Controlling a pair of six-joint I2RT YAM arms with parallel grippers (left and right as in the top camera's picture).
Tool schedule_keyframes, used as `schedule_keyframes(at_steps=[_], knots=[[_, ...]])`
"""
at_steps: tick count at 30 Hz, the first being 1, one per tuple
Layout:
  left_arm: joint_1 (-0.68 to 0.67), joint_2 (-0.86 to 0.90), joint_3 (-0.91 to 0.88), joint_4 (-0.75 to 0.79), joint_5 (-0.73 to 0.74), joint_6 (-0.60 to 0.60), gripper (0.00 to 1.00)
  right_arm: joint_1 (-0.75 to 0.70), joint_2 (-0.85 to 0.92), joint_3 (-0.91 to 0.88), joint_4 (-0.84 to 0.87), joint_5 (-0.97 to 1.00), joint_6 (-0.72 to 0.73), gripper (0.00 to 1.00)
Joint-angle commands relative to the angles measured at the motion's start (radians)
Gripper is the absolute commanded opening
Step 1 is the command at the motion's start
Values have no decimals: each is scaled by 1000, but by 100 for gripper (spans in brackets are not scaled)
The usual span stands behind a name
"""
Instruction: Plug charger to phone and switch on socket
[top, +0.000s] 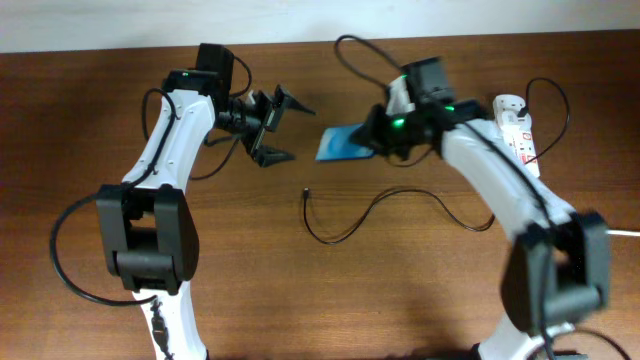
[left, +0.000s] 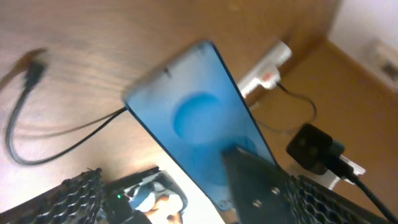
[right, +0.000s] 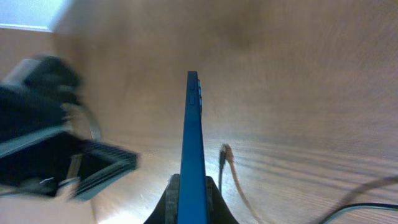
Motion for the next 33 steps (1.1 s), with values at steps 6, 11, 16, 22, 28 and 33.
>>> schedule_keyframes(at_steps=[6, 11, 16, 22, 28, 33], knots=[[5, 0, 16, 284, 314, 206, 99, -272, -521, 10, -282, 109, -247, 4], [-6, 0, 16, 295, 316, 318, 99, -531, -661, -196, -228, -152, -301, 4], [-30, 0, 16, 294, 193, 317, 99, -452, -623, -521, 299, -251, 37, 4], [-30, 0, 16, 294, 156, 317, 99, -169, -518, -645, 769, 116, 589, 4], [-30, 0, 16, 319, 185, 317, 99, 76, -304, -644, 1094, 418, 1001, 4], [-30, 0, 16, 414, 254, 258, 99, 176, -156, -644, 1386, 519, 1128, 4]])
